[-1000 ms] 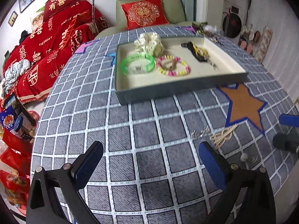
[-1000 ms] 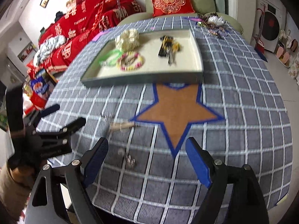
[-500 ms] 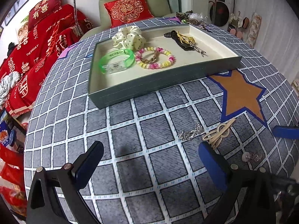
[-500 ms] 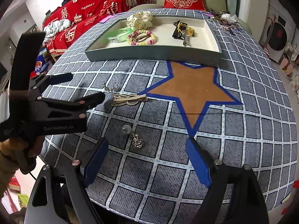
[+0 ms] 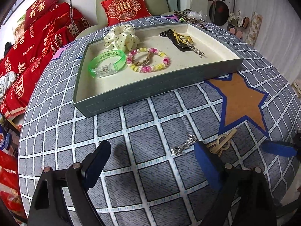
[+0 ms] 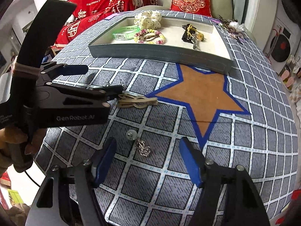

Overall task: Organize jewelry
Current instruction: 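Grasp a silver chain charm with the left gripper while the right grasps the bead charm, then carry both silver charms up and over into the cream tray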

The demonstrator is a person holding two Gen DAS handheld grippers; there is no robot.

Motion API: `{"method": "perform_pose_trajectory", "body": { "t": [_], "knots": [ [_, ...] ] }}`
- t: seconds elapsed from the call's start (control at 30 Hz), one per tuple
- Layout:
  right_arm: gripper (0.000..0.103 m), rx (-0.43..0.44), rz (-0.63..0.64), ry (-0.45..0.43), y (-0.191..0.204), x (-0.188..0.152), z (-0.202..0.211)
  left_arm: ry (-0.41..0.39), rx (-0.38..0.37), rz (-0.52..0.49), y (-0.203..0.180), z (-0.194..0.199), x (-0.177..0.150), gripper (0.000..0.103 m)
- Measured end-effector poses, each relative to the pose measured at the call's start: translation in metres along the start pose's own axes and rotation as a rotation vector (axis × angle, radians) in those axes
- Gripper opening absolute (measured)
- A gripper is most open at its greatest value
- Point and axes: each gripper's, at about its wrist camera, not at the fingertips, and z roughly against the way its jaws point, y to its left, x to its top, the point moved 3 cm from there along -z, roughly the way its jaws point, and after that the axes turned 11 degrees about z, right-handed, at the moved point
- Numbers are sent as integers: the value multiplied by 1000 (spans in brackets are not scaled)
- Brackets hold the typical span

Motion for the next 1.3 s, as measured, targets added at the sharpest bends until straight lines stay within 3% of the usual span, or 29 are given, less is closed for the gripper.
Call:
{"method": "perform_pose_trajectory", "body": {
  "t": [0.13,0.4,0.5,0.6,0.67,0.7,0.77,1.3],
  "knots": [
    [51,-23,31,-18,8,2,-1,12,-21,10,-2,1,-1,87],
    [43,-45,71,-24,17,3,-1,36,-65,1,-13,4,-2,61],
    [42,-45,68,-23,17,3,-1,42,-67,-7,-17,4,-2,59],
    [32,-42,62,-26,18,3,0,47,-79,-15,-21,6,-3,47],
    [17,-43,66,-27,19,3,0,48,-85,-27,-25,7,-4,39],
    [13,-43,66,-27,20,3,1,48,-90,-31,-27,8,-4,27],
    [12,-44,59,-27,19,2,1,46,-88,-33,-29,9,-5,16],
    [10,37,-117,-51,-20,-9,19,24,-80,150,4,32,-21,15]
  ]
}}
